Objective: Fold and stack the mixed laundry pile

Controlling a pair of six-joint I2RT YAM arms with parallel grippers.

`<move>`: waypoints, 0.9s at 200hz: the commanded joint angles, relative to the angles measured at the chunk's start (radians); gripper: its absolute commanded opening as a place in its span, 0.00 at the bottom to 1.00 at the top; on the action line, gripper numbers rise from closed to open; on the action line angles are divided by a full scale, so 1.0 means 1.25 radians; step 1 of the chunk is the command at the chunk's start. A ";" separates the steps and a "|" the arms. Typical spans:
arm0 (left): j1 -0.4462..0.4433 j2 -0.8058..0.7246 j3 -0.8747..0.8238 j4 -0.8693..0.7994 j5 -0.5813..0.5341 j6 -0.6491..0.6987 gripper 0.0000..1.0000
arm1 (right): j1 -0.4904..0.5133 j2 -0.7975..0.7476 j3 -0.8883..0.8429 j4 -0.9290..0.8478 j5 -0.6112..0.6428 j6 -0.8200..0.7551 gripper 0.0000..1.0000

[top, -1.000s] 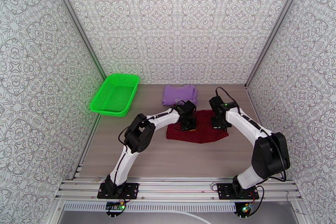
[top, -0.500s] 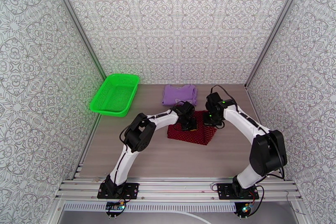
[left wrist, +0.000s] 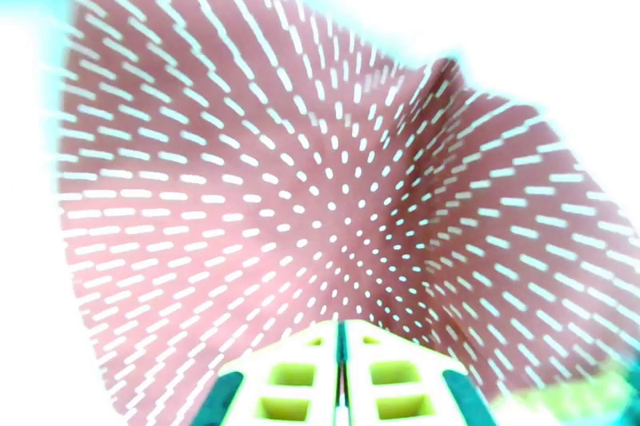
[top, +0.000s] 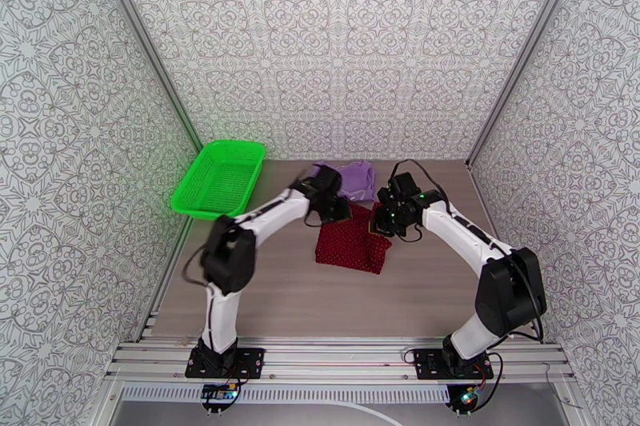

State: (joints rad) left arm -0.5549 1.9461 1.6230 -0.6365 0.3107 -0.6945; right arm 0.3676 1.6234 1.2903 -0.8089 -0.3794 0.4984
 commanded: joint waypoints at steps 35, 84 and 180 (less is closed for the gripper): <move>0.072 -0.015 -0.253 0.039 -0.044 0.037 0.00 | 0.003 -0.009 0.039 -0.002 -0.024 -0.003 0.00; 0.069 0.077 -0.280 0.125 -0.015 0.032 0.00 | 0.016 0.035 0.073 -0.009 -0.026 0.003 0.00; 0.054 0.083 -0.305 0.148 -0.010 0.028 0.00 | 0.134 0.277 0.274 -0.017 0.004 0.073 0.05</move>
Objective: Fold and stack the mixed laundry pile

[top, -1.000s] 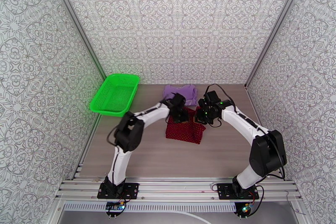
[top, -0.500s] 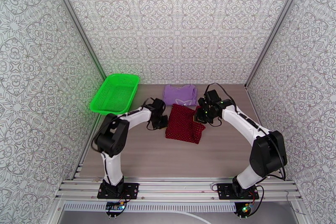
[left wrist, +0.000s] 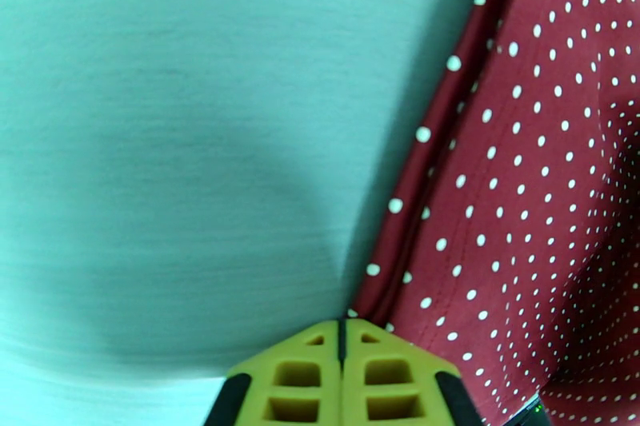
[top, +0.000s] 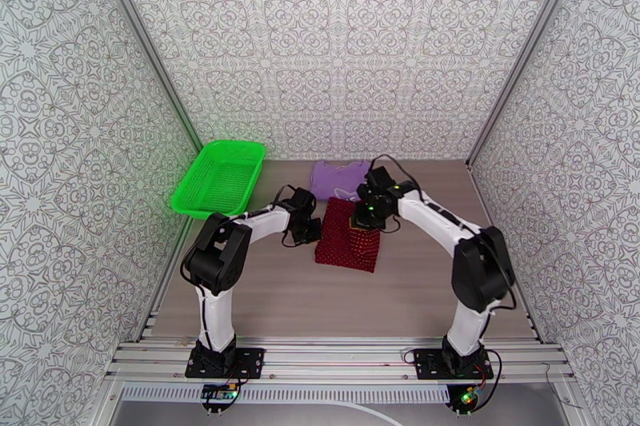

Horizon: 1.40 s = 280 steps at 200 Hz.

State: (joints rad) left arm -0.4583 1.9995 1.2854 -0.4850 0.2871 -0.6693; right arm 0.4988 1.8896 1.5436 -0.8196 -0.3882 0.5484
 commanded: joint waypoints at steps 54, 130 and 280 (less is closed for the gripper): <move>-0.014 0.009 -0.043 -0.002 -0.013 0.026 0.00 | 0.067 0.164 0.145 -0.019 0.027 0.052 0.59; 0.025 -0.222 0.026 -0.273 -0.231 0.102 0.00 | 0.065 0.027 0.108 -0.025 0.077 0.029 0.75; -0.294 -0.290 -0.233 0.115 -0.122 -0.376 0.92 | -0.157 0.125 -0.057 0.095 0.071 -0.186 0.88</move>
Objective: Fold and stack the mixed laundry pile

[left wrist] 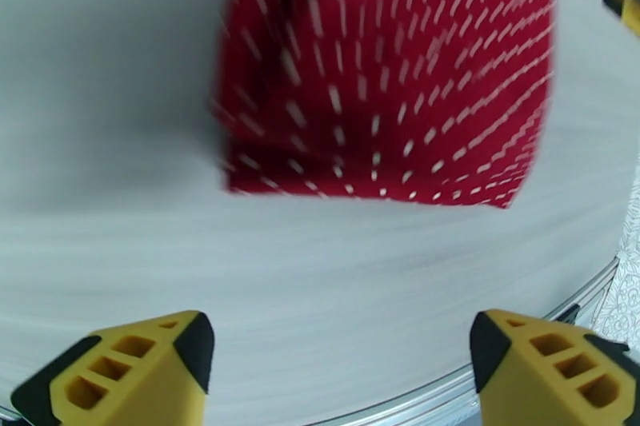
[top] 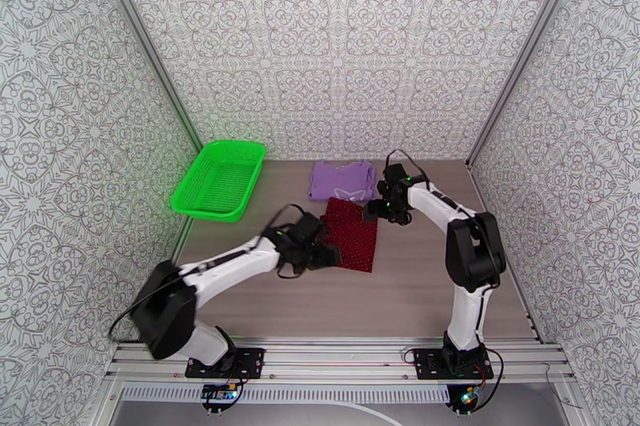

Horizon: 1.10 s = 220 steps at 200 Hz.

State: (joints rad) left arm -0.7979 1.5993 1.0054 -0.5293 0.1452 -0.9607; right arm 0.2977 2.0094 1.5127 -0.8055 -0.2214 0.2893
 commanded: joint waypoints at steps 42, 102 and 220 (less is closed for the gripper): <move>-0.026 0.114 -0.023 0.274 -0.060 -0.231 0.93 | 0.002 0.066 -0.096 0.194 -0.130 0.088 0.76; 0.028 0.163 -0.020 0.293 -0.100 -0.218 0.93 | 0.002 0.048 -0.213 0.343 -0.190 0.216 0.00; 0.123 0.114 -0.155 0.345 -0.021 -0.198 0.98 | 0.140 -0.351 -0.720 0.751 0.054 0.873 0.00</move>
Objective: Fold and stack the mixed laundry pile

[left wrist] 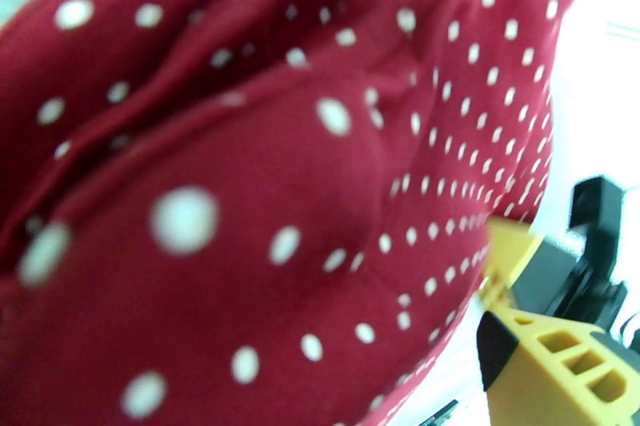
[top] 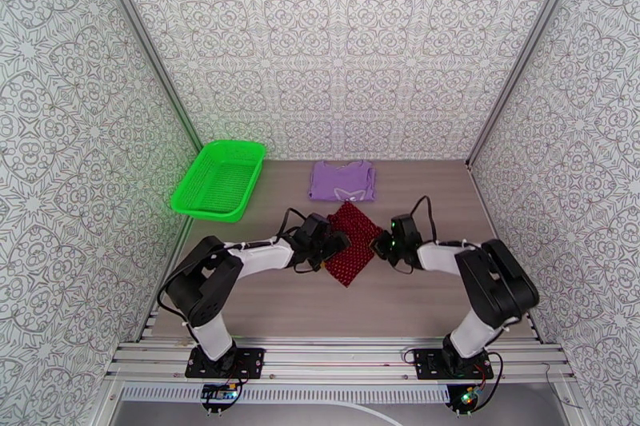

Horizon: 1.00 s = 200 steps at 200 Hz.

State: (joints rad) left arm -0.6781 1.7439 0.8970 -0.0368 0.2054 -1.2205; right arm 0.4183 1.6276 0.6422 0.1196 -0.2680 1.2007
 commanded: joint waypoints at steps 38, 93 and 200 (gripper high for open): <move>0.018 0.000 -0.126 -0.011 -0.036 -0.028 0.97 | 0.067 -0.076 -0.026 -0.025 0.144 0.174 0.00; 0.010 0.023 -0.164 0.076 -0.022 -0.067 0.53 | 0.102 -0.115 -0.060 -0.057 0.197 0.214 0.00; 0.110 0.058 -0.089 -0.012 0.030 0.092 0.00 | 0.115 -0.251 0.133 -0.471 0.220 -0.258 0.99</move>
State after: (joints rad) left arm -0.6052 1.7584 0.7731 0.1158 0.2806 -1.2140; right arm 0.5621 1.3769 0.6403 -0.1814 -0.0284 1.2415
